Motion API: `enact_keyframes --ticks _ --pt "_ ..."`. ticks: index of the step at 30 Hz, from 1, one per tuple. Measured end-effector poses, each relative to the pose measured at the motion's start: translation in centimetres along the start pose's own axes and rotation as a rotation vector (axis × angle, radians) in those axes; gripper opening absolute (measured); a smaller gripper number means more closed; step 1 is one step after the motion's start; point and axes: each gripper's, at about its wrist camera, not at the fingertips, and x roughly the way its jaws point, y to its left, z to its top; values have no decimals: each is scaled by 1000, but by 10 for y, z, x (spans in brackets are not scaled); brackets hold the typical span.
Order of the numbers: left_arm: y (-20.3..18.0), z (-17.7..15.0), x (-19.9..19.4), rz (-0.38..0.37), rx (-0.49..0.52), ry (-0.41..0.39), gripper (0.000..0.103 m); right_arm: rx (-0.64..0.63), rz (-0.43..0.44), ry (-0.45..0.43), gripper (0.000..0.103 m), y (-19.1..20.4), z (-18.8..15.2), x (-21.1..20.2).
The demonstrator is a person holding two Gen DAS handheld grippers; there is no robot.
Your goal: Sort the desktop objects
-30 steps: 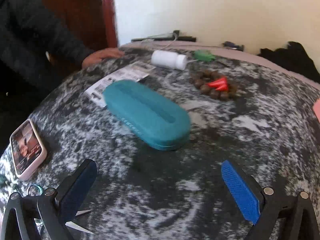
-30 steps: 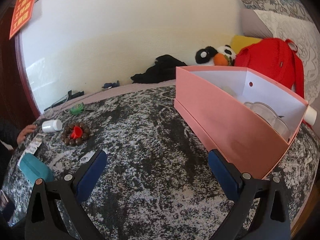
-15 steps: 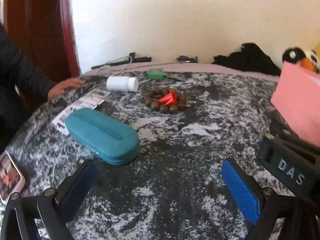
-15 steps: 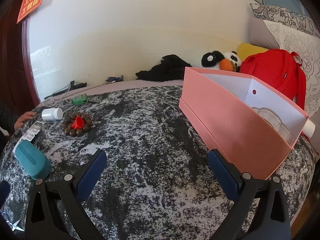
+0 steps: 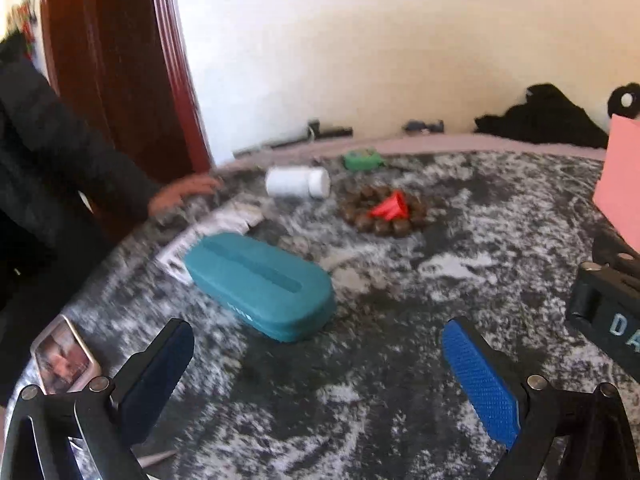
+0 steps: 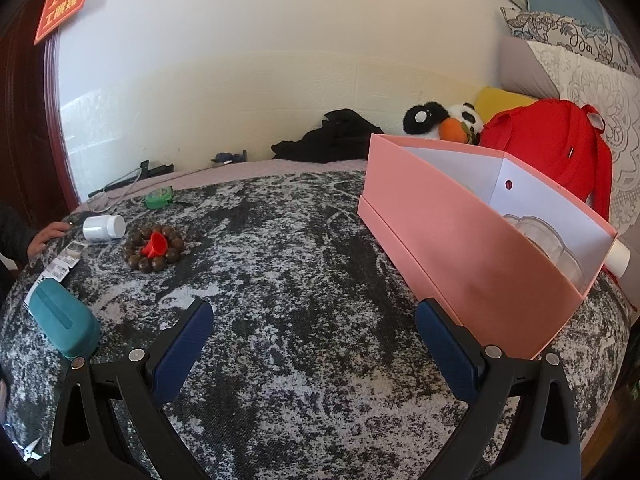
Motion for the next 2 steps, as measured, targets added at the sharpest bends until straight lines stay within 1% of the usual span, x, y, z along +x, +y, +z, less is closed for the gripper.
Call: enact_keyframes --ticks 2 --pt "1 2 -1 -56 -7 14 103 1 1 0 103 -1 0 0"
